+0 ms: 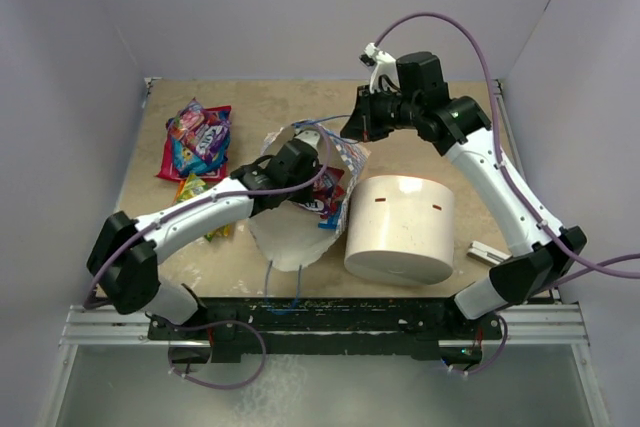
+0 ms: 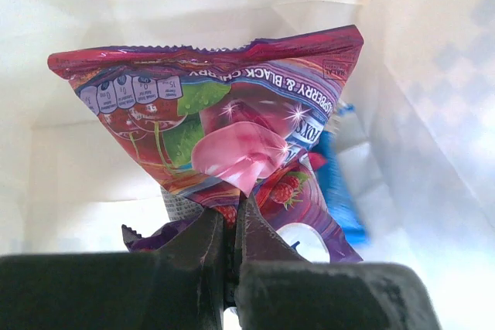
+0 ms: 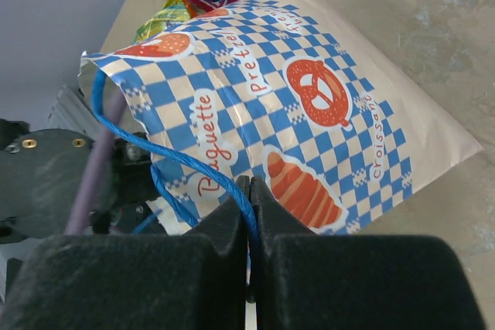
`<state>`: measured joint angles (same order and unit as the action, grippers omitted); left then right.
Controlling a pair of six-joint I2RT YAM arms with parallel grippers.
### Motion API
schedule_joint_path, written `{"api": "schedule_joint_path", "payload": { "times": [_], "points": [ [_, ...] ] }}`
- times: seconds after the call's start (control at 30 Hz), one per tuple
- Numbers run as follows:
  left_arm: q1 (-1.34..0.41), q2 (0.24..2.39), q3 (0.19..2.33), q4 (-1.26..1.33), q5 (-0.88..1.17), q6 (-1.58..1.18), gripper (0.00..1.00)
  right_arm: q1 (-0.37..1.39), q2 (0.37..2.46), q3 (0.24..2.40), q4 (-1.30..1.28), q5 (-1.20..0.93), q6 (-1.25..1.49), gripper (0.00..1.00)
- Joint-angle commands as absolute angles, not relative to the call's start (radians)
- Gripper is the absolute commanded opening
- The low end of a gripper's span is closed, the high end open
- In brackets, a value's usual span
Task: Take the snacks out of the paper bag
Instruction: Take out the snack from the paper bag, then place the snack at the center of the board.
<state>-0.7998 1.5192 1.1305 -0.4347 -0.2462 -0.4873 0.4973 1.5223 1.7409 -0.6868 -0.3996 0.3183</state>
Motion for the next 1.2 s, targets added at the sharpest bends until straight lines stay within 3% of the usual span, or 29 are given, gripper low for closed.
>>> {"api": "schedule_joint_path", "payload": {
  "times": [0.0,0.17,0.37,0.63,0.9,1.17],
  "points": [
    [-0.804,1.409,1.12,-0.469,-0.165,-0.498,0.0,0.498,1.472,1.732,-0.635,-0.369,0.314,0.0],
    [-0.804,1.325,1.078,-0.511,-0.129,-0.546,0.0,0.499,1.453,1.748,-0.641,-0.292,0.273,0.0],
    [-0.804,1.199,1.063,-0.497,0.059,-0.511,0.0,0.499,1.485,1.844,-0.666,-0.188,0.27,0.0],
    [-0.803,1.044,1.187,-0.613,0.132,-0.469,0.0,0.498,1.47,1.786,-0.621,-0.257,0.291,0.0],
    [-0.803,1.054,1.471,-0.811,-0.044,-0.416,0.0,0.498,1.436,1.729,-0.596,-0.283,0.285,0.0],
    [-0.803,1.061,1.652,-0.762,-0.684,-0.318,0.0,0.499,1.424,1.713,-0.588,-0.313,0.285,0.0]
  ]
}}
